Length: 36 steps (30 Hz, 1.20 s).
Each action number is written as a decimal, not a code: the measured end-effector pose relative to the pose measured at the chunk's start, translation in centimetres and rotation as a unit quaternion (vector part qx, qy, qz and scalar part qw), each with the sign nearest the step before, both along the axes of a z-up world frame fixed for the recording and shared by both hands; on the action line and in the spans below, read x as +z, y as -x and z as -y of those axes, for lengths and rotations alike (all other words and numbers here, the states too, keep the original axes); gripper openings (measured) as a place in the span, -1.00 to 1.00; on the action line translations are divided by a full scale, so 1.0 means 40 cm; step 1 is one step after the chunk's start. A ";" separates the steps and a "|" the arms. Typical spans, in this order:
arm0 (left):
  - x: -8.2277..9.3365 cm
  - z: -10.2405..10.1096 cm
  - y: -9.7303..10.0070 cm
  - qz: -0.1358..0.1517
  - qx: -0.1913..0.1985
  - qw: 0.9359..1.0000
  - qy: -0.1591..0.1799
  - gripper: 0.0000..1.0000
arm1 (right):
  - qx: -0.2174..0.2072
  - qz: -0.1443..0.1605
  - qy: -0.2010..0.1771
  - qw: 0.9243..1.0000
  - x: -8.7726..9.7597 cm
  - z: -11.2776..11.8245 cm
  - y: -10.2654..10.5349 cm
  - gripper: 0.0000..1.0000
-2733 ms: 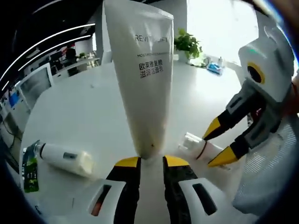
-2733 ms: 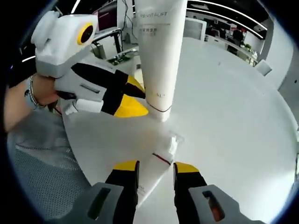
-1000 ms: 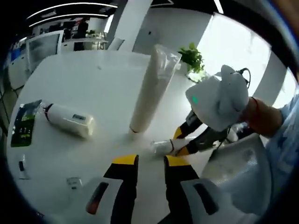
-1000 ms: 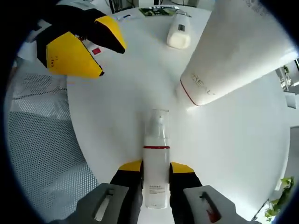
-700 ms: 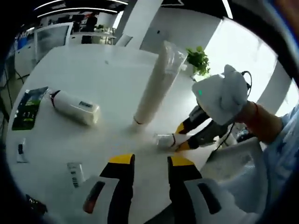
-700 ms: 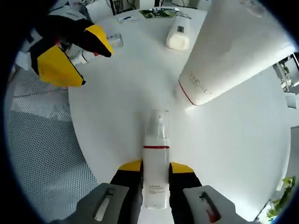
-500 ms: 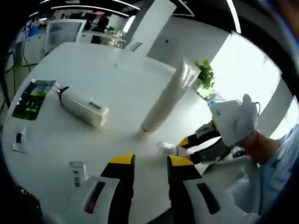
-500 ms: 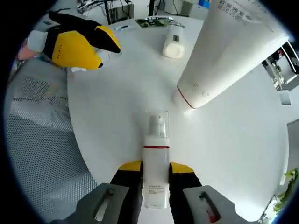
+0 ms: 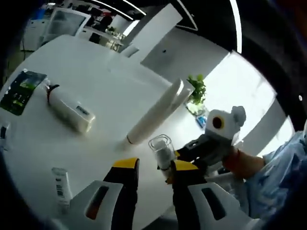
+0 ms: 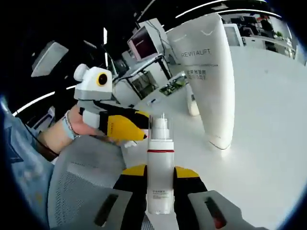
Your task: Arrange the skincare products in the storage area until every visible bottle or jar stands upright without overlapping.
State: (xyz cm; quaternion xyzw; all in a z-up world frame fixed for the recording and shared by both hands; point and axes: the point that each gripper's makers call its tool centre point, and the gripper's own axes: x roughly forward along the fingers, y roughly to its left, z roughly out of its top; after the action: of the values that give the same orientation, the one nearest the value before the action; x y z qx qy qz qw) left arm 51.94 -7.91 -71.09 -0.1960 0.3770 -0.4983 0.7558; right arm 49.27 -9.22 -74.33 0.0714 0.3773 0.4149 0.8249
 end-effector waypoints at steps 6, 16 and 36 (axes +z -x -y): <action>-0.010 0.023 0.010 0.001 -0.018 1.000 -0.006 -0.52 | -0.001 0.059 0.057 0.997 -0.001 -0.014 -0.015 -0.73; -0.028 0.030 0.010 -0.037 0.005 0.999 -0.006 -0.63 | -0.015 0.181 0.166 0.969 0.024 -0.023 -0.047 -0.73; 0.138 0.028 0.090 0.050 -0.136 0.984 0.102 -0.68 | 0.111 0.050 -0.149 0.981 0.135 -0.071 0.070 -0.63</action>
State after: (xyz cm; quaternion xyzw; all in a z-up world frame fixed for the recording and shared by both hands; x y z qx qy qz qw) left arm 48.33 -9.01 -65.58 -0.1940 0.3090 -0.6417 0.6746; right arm 46.46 -6.36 -68.91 0.1302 0.2752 0.5585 0.7716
